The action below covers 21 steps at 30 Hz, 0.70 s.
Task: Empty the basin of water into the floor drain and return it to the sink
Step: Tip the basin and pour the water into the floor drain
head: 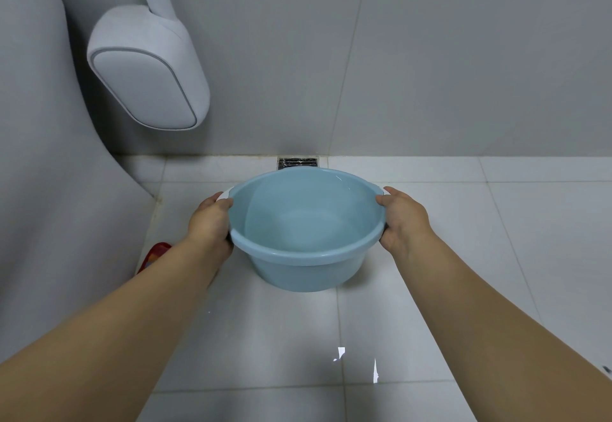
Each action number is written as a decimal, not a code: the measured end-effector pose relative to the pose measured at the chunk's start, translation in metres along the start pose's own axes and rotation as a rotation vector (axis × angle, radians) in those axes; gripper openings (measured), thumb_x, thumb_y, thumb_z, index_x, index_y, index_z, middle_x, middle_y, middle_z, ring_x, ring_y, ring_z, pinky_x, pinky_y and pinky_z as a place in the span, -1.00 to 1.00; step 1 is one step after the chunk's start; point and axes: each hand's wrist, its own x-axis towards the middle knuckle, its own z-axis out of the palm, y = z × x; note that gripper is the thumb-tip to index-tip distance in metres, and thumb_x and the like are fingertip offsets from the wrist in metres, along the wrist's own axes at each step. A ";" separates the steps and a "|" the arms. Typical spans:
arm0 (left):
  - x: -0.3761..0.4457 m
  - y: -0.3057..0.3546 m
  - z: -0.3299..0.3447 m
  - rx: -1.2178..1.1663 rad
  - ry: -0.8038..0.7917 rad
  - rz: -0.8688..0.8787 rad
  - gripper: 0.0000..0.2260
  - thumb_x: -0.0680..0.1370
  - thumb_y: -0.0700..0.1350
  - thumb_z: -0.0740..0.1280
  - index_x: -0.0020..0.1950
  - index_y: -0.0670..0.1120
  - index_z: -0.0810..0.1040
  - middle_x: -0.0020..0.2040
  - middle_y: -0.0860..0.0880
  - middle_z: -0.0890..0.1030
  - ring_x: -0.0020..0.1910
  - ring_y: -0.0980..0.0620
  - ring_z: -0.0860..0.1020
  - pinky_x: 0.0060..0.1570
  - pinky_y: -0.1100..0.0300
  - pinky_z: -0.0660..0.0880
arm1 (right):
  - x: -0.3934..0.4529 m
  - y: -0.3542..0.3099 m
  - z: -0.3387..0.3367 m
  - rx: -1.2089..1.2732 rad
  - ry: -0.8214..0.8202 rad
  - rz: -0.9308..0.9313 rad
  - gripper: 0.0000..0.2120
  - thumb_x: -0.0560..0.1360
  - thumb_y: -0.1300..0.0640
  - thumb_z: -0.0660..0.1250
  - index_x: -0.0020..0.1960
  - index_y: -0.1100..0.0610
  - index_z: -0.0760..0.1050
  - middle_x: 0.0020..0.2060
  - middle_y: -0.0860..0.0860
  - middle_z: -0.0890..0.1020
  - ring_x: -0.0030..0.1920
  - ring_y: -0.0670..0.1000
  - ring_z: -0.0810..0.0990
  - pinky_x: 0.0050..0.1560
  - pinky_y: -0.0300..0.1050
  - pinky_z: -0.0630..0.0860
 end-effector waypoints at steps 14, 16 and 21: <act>-0.011 0.009 0.004 0.035 0.009 0.011 -0.66 0.64 -0.25 0.16 0.40 -0.17 0.51 0.25 -0.25 0.63 0.19 -0.28 0.62 0.06 -0.06 0.60 | 0.003 0.000 0.002 -0.032 0.029 0.003 -0.51 0.57 0.40 0.22 0.46 0.12 0.43 0.24 0.16 0.61 -0.04 0.16 0.66 -0.18 0.00 0.63; -0.012 0.010 0.005 0.033 0.018 0.006 -0.66 0.64 -0.26 0.16 0.39 -0.17 0.51 0.25 -0.26 0.62 0.20 -0.28 0.61 0.13 -0.10 0.58 | 0.002 -0.001 0.002 -0.031 0.028 -0.001 -0.51 0.58 0.41 0.21 0.46 0.12 0.42 0.21 0.14 0.60 -0.08 0.13 0.65 -0.22 -0.02 0.61; -0.017 0.013 0.008 0.045 0.017 0.012 -0.67 0.64 -0.29 0.15 0.37 -0.21 0.52 0.23 -0.25 0.62 0.06 -0.21 0.60 0.03 -0.02 0.58 | 0.000 -0.002 0.001 -0.027 0.021 0.003 -0.50 0.59 0.41 0.21 0.48 0.13 0.40 0.18 0.14 0.57 -0.10 0.12 0.63 -0.15 0.00 0.62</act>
